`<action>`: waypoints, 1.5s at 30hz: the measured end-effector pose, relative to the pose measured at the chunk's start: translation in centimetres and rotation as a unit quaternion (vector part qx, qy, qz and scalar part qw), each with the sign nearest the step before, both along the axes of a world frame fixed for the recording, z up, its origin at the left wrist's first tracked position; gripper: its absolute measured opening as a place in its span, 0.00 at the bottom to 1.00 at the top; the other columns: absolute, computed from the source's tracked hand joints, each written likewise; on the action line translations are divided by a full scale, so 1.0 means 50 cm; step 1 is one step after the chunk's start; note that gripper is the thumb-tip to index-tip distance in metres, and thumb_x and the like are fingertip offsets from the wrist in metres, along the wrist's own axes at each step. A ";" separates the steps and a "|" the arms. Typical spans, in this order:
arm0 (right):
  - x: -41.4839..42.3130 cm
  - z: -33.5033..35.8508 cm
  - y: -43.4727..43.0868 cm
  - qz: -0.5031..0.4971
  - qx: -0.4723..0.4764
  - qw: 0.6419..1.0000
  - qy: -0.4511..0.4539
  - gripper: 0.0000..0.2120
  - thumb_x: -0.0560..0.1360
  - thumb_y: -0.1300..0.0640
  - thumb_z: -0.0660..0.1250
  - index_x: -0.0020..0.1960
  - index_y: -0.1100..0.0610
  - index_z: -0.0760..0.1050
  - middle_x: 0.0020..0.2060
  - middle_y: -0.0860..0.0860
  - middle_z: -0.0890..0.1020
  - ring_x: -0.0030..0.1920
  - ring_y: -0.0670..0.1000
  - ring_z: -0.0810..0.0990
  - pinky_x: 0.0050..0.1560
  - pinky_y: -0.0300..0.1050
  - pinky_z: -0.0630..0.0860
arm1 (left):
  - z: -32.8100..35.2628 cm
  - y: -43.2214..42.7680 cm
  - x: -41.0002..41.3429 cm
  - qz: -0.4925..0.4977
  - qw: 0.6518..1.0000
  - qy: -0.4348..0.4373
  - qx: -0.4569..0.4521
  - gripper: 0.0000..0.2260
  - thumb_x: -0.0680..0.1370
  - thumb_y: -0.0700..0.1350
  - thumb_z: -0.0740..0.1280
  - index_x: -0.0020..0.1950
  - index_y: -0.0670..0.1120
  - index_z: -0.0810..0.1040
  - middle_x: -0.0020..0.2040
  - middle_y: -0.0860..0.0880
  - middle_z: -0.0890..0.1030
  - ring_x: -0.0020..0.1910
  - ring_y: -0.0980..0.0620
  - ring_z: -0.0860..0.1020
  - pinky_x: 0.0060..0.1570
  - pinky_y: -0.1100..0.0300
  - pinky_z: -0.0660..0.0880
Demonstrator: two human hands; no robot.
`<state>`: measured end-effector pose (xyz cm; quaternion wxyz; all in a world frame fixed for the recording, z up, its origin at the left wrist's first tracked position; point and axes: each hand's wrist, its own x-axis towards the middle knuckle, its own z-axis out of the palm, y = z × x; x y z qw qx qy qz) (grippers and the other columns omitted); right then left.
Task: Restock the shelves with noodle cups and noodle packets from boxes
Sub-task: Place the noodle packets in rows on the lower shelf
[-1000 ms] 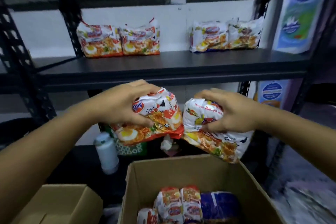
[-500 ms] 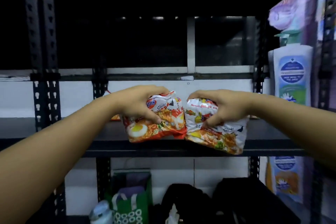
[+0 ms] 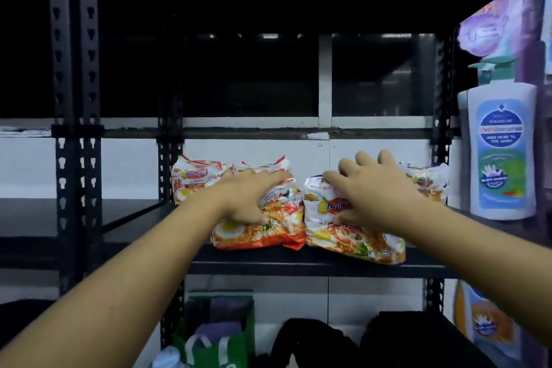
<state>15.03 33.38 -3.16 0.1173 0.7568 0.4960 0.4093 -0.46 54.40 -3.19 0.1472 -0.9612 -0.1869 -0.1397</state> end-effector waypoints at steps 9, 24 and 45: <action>-0.019 -0.133 0.006 0.001 0.120 0.978 0.169 0.42 0.75 0.24 0.54 0.78 0.34 0.33 0.80 0.49 0.42 0.79 0.67 0.41 0.63 0.77 0.67 | -0.082 -0.037 -0.013 0.073 0.980 -0.157 0.098 0.41 0.76 0.66 0.67 0.80 0.64 0.44 0.81 0.51 0.58 0.80 0.44 0.53 0.71 0.26 0.53; 0.046 -0.128 0.149 0.073 0.136 0.963 0.221 0.39 0.75 0.30 0.62 0.78 0.31 0.42 0.80 0.45 0.48 0.79 0.61 0.45 0.64 0.74 0.65 | -0.136 0.050 0.038 0.148 0.958 -0.242 -0.031 0.43 0.71 0.73 0.69 0.78 0.69 0.49 0.82 0.55 0.50 0.82 0.42 0.44 0.67 0.19 0.54; 0.051 -0.142 0.363 0.077 0.139 0.957 0.241 0.39 0.77 0.31 0.59 0.76 0.29 0.37 0.80 0.43 0.43 0.80 0.59 0.40 0.66 0.71 0.62 | -0.098 0.394 -0.049 0.252 0.947 -0.178 -0.090 0.49 0.70 0.67 0.75 0.82 0.65 0.47 0.83 0.52 0.48 0.81 0.34 0.39 0.65 0.20 0.64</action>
